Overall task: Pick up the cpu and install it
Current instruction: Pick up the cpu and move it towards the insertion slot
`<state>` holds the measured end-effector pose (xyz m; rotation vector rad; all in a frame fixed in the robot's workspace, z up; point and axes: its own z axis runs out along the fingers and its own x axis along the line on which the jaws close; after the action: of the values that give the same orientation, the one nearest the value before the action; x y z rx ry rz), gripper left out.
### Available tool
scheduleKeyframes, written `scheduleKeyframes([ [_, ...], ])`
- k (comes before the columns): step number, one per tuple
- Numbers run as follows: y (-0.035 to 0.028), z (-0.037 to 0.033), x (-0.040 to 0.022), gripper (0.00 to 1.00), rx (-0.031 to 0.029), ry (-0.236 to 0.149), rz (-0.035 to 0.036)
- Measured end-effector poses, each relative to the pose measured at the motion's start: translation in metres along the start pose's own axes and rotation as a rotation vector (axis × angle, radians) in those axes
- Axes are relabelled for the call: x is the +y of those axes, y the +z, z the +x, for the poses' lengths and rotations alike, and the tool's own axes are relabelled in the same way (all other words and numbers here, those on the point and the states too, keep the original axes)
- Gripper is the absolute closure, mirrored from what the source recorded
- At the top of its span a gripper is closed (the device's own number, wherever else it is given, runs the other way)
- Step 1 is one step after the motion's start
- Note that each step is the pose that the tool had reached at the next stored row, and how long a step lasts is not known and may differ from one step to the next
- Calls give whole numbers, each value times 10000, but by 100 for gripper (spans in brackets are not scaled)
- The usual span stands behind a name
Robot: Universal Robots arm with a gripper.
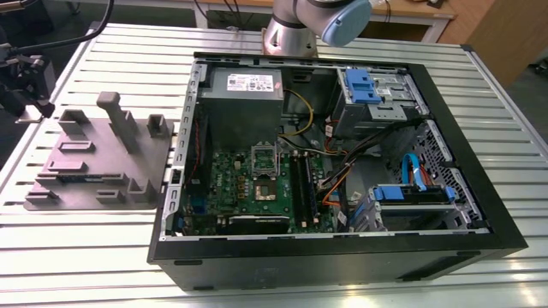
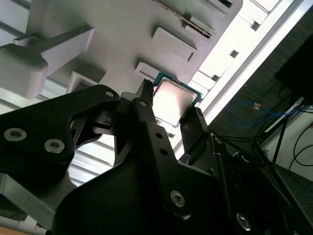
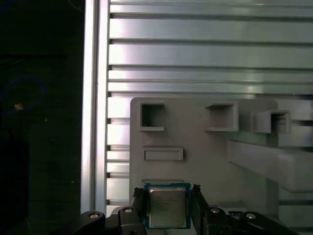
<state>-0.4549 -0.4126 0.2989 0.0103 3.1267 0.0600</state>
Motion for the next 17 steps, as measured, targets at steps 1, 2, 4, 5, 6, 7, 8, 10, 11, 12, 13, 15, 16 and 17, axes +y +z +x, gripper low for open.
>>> scheduleKeyframes([
  [1, -10, 0, 0, 53, 1, 0, 1],
  [2, -19, 0, 1, 53, 1, 0, 1],
  [4, -37, -1, 1, 53, 1, 0, 1],
  [5, -46, -1, 1, 53, 1, 0, 1],
  [6, -55, -1, 2, 53, 0, 0, 1],
  [7, -65, -1, 2, 53, 0, 0, 1],
  [8, -74, -1, 3, 53, 0, 0, 0],
  [10, -95, -1, 4, 53, 1, 0, 1],
  [11, -108, -2, 4, 53, 0, 0, 1],
  [12, -122, -2, 5, 53, 0, 0, 1],
  [13, -136, -2, 5, 53, 0, 0, 1],
  [15, -165, -2, 6, 53, 1, 0, 1],
  [16, -178, -3, 7, 53, 1, 0, 1],
  [17, -189, -3, 7, 53, 1, -1, 0],
])
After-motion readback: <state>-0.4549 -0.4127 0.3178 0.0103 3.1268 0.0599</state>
